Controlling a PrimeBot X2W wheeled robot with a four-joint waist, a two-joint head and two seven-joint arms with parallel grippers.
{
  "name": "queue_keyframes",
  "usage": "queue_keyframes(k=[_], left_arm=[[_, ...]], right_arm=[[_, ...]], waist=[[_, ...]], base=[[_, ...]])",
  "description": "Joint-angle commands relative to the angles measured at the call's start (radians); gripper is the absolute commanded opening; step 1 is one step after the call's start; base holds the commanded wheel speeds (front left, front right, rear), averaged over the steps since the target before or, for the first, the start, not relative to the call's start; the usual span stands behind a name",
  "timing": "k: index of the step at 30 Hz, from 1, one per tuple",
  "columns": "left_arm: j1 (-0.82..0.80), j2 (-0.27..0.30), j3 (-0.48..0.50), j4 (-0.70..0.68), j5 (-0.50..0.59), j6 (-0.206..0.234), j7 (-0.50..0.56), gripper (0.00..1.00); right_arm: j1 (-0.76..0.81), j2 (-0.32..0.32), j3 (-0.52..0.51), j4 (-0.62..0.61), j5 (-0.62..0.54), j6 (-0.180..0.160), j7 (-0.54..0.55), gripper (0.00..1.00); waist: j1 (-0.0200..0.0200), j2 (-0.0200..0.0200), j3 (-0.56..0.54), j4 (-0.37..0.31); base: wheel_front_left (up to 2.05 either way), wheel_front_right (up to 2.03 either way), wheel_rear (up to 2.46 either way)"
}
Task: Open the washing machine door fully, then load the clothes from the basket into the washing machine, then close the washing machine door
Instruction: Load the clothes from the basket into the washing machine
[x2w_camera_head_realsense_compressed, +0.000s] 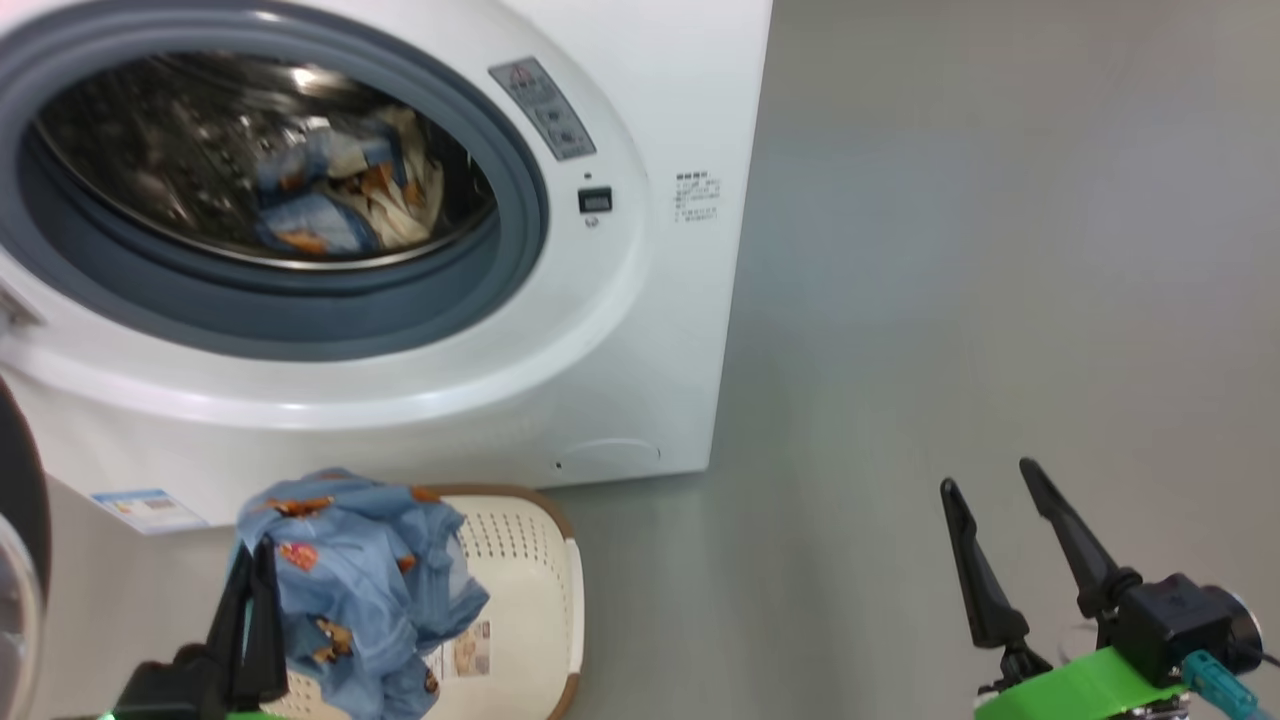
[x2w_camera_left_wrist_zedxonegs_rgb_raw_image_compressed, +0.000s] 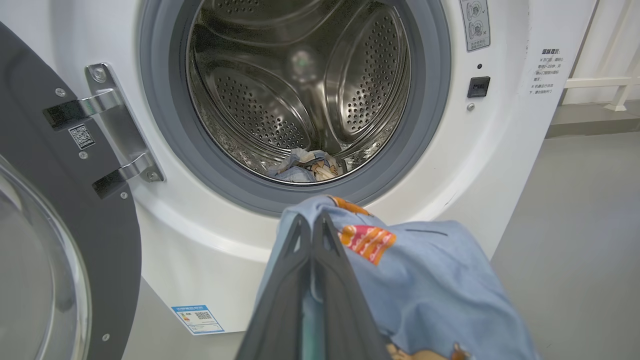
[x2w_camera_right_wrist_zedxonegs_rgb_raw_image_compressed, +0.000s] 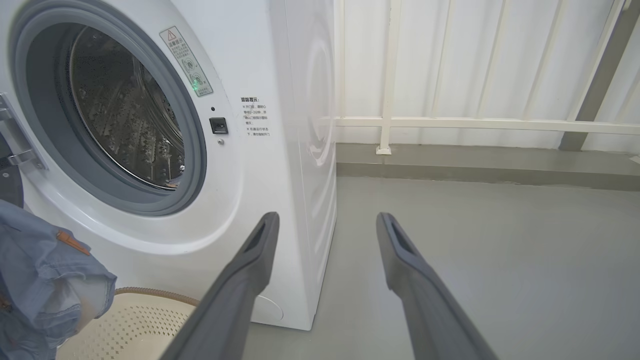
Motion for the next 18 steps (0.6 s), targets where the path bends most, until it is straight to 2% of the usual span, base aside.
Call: queue_keyframes(k=[1,9,18], left_arm=[[-0.011,0.022,0.031,-0.033,-0.008,-0.005,0.001,0.0],[0.043,0.027,0.022,-0.065,-0.017,-0.002,0.029,0.0],[0.061,0.03,0.023,-0.091,-0.03,0.005,0.037,0.0]], right_arm=[[0.002,-0.004,0.026,-0.026,-0.002,0.002,0.003,1.0],[0.037,0.001,0.032,-0.039,-0.005,0.002,0.022,1.0],[0.049,0.007,0.037,-0.047,-0.004,0.002,0.025,1.0]], waist=[[0.0,0.0,-0.041,0.006],[0.0,0.0,-0.091,0.014],[0.0,0.0,-0.096,0.021]], base=[[0.0,0.0,0.0],[0.0,0.0,0.0],[0.0,0.0,0.0]])
